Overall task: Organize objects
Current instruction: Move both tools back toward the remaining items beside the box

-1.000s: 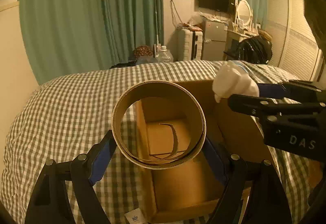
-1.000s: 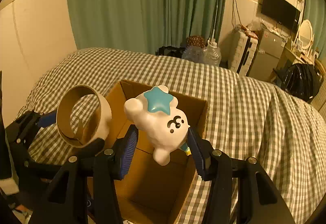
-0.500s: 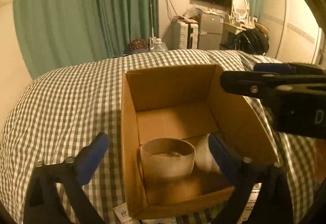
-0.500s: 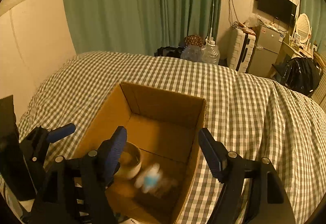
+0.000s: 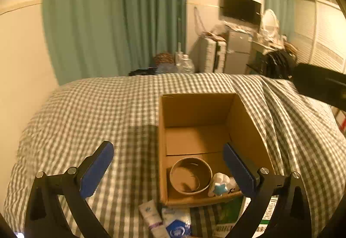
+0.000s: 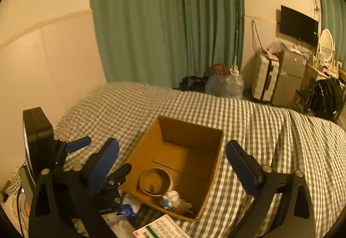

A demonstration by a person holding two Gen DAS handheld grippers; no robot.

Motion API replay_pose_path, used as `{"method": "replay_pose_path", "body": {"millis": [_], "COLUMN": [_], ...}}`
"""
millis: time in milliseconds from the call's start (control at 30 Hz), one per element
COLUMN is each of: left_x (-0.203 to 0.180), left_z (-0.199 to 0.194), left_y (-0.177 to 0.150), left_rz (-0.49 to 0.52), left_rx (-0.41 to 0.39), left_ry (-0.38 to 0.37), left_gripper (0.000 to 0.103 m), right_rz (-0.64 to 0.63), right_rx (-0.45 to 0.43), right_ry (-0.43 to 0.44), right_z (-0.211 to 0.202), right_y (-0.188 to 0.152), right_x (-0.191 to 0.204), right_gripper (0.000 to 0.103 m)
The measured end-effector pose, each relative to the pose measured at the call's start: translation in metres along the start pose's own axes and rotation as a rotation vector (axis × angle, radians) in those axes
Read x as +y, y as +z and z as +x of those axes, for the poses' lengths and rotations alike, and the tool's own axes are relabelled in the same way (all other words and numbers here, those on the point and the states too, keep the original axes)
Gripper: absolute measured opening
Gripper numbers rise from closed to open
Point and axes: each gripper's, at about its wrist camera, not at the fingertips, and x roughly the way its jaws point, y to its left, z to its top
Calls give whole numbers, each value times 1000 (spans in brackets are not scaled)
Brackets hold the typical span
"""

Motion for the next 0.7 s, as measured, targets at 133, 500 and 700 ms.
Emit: {"method": "replay_pose_path", "body": {"millis": [133, 500, 700], "left_x": [7, 22, 15], "left_z": [-29, -93, -94], "left_y": [-7, -28, -52], "left_rz": [-32, -101, -68], "left_rx": [4, -39, -23], "left_ry": [14, 143, 195], "left_gripper": [103, 103, 103], "right_rz": [-37, -154, -211], "right_rx": [-43, -51, 27], "right_ry": [19, 26, 63], "right_z": [-28, -62, -52], "right_y": [6, -20, -56], "right_x": [9, 21, 21], "right_gripper": [103, 103, 103]}}
